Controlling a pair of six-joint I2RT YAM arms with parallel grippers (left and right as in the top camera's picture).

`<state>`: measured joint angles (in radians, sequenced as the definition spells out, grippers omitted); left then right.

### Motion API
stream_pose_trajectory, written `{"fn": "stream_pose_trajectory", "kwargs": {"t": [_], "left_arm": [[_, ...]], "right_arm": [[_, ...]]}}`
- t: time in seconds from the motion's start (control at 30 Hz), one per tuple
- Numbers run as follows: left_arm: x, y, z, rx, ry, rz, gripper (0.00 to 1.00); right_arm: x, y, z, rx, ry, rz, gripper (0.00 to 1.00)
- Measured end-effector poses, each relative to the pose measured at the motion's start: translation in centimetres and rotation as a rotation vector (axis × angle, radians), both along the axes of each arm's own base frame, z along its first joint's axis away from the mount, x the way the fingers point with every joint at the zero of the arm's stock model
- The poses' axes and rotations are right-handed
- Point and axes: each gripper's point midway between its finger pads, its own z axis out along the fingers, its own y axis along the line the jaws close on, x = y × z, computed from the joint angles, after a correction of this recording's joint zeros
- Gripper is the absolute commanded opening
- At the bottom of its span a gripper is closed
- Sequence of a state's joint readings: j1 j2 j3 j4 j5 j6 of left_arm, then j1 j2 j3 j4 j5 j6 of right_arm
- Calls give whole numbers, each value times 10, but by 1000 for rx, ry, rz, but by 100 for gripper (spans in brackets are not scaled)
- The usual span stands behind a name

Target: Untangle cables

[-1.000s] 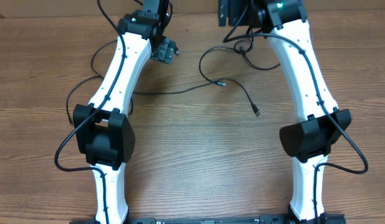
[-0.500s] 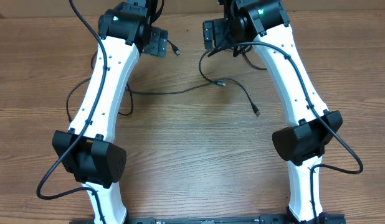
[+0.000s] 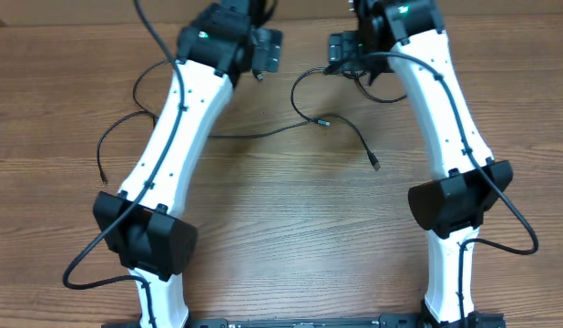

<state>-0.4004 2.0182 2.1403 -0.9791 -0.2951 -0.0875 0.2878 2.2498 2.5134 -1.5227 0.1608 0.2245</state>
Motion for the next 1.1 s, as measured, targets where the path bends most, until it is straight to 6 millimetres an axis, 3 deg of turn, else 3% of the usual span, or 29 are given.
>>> {"fn": "stream_pose_trajectory", "kwargs": {"t": [0.17, 0.27, 0.4, 0.57, 0.7, 0.87, 0.97, 1.1], "left_arm": [[-20, -36, -5, 10, 33, -81, 99], [-38, -42, -15, 22, 96, -84, 100], [-65, -22, -14, 58, 176, -23, 100], [-120, 22, 30, 107, 196, 46, 100], [-154, 42, 74, 87, 114, 75, 99], [-179, 38, 108, 60, 7, 57, 100], [-196, 41, 116, 72, -21, 64, 100], [-228, 61, 114, 82, -29, 107, 100]], "right_arm": [[-6, -29, -4, -16, 49, -61, 100], [-14, -35, -7, -29, 85, -73, 100], [-21, -36, -8, -36, 112, -75, 100], [-29, -37, 5, -29, 98, -86, 100], [-43, -40, 34, -14, 56, -94, 100], [-66, -36, 87, 20, -67, -80, 100], [-82, -29, 116, 37, -138, -54, 100], [-105, -26, 144, 60, -203, -30, 100]]}}
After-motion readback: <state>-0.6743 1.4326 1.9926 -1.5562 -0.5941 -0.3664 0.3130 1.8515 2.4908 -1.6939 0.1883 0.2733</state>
